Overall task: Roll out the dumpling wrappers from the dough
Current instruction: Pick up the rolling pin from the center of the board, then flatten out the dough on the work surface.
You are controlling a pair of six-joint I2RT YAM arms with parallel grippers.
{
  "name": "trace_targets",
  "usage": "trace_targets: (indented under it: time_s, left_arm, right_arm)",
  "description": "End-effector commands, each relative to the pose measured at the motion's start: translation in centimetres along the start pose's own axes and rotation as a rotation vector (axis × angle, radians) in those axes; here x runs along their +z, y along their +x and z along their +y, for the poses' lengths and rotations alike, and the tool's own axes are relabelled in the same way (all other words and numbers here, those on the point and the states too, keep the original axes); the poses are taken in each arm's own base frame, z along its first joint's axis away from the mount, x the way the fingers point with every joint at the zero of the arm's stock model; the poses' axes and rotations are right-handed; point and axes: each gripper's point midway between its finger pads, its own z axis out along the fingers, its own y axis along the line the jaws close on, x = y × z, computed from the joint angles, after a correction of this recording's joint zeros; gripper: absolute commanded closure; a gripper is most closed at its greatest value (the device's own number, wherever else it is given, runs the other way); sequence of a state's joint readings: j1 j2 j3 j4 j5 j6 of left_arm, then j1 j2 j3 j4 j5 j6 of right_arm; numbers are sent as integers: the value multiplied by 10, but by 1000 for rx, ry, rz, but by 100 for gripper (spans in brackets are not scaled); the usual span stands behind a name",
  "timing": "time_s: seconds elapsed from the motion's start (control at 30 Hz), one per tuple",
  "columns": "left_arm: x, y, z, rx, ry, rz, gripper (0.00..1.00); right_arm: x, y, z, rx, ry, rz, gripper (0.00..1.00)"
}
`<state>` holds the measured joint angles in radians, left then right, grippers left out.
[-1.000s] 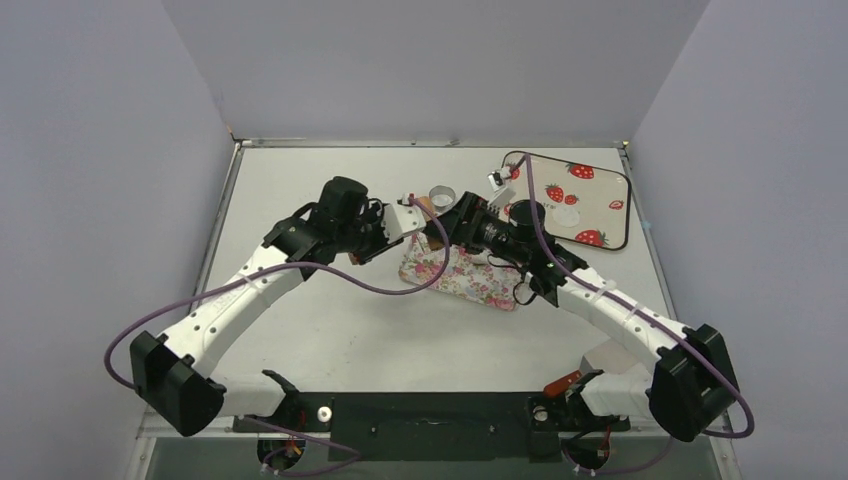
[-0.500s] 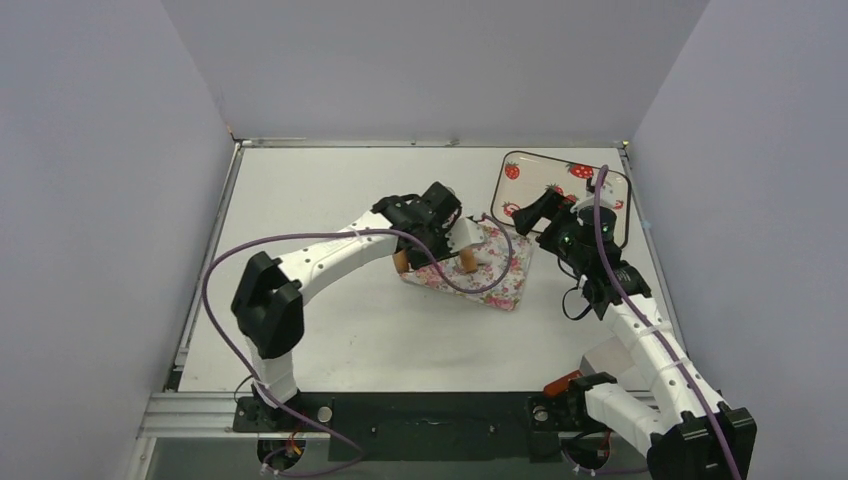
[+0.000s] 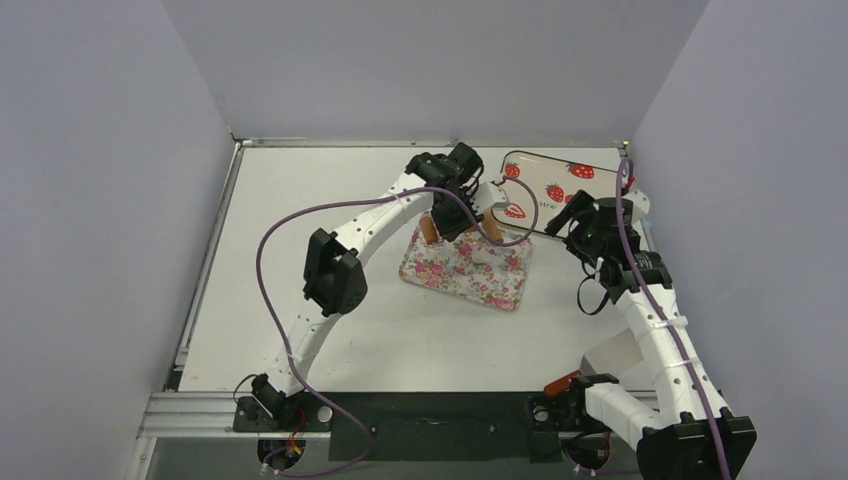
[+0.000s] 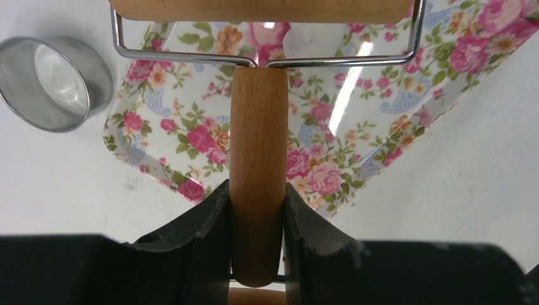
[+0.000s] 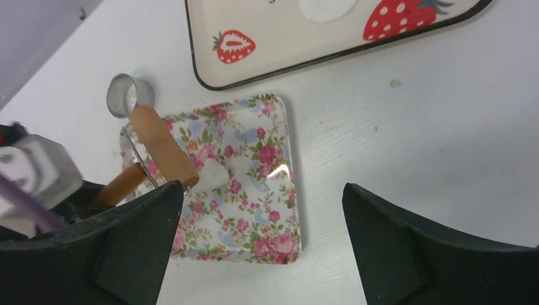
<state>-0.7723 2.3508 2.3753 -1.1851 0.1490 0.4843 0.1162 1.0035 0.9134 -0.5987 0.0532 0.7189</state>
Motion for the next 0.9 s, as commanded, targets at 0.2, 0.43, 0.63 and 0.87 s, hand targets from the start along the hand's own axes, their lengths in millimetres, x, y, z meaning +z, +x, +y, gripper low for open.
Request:
trace_targets:
  time_s: [0.2,0.43,0.63,0.87]
  left_arm:
    - [-1,27,-31,-44,18,182,100]
    - [35,46,-39,-104,16,294,100]
    - [49,63,-46,-94,-20,348,100]
    - [8,28,-37,-80,-62,215,100]
  right_arm:
    - [14,-25,-3,54,-12,130,9]
    - [13,-21,-22,102,-30,126,9]
    - [3,-26,-28,127,-40,93,9]
    - [0,-27,-26,127,-69,99,10]
